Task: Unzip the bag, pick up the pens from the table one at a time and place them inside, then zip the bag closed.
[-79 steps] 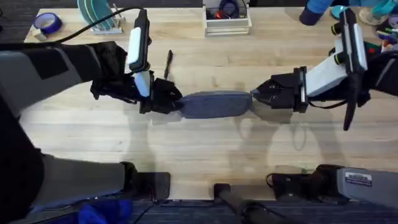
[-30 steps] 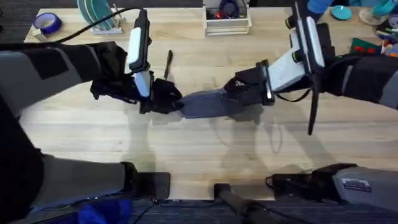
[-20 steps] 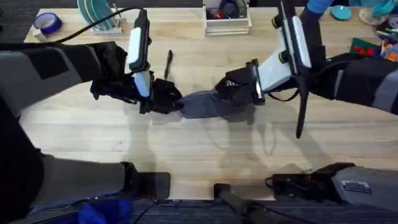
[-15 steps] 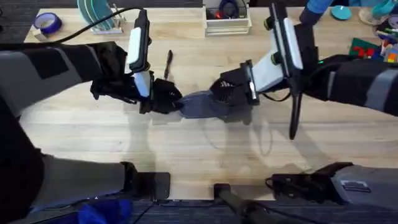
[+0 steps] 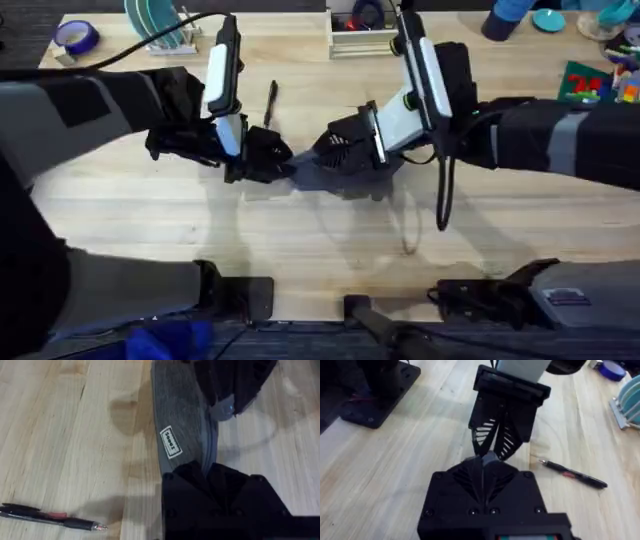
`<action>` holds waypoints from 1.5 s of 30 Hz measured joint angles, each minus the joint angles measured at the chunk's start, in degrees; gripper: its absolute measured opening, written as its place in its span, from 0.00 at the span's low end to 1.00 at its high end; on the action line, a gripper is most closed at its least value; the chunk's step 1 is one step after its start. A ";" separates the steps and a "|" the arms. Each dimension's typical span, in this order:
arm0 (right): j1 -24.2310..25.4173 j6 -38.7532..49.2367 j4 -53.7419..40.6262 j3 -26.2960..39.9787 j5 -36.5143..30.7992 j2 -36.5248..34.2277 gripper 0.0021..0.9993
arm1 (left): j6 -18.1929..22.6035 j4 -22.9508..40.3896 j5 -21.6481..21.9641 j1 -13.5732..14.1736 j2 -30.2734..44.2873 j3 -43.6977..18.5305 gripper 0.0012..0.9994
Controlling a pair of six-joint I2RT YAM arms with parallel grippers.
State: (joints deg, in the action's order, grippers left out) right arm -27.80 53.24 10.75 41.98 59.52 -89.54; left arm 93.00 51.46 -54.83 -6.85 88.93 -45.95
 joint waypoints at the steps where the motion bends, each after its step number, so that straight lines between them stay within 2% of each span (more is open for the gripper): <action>1: -0.31 -0.28 0.30 0.00 -0.03 -0.08 0.03 | 0.02 0.02 0.00 0.00 -0.01 0.00 0.04; 11: -3.38 -0.99 2.11 0.02 -2.88 -0.11 0.03 | 0.02 0.13 0.00 0.00 -0.01 0.00 0.04; 21: -3.60 -0.99 2.31 0.02 -3.01 -0.11 0.03 | 0.02 0.13 0.00 0.00 0.01 0.00 0.04; 22: -3.60 -1.14 2.29 0.03 -3.00 -0.11 0.07 | 0.02 0.15 0.00 0.00 0.01 0.00 0.04; 23: -3.61 -1.31 2.31 0.03 -2.95 -0.11 0.16 | 0.02 0.13 0.00 0.00 0.00 0.00 0.04; 27: -3.93 -1.39 2.57 0.20 -2.86 -0.11 0.70 | 0.02 0.13 -0.02 0.00 0.00 0.00 0.04; 29: -4.02 -1.41 2.58 0.24 -2.78 -0.11 0.92 | 0.02 0.13 -0.02 0.00 0.02 0.00 0.04; 30: -4.03 -1.38 2.62 0.24 -2.77 -0.11 0.97 | 0.02 0.13 -0.02 0.00 0.00 0.00 0.04; 44: -4.02 -1.41 2.57 0.26 -2.75 -0.11 1.00 | 0.02 0.13 -0.02 0.00 0.02 0.00 0.05; 45: -4.02 -1.41 2.57 0.26 -2.75 -0.11 1.00 | 0.08 0.14 -0.01 0.00 -0.01 0.00 0.14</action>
State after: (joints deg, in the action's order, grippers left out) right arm -31.81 51.83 13.32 42.24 56.77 -89.65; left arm 93.08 51.60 -54.84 -6.85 88.92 -45.95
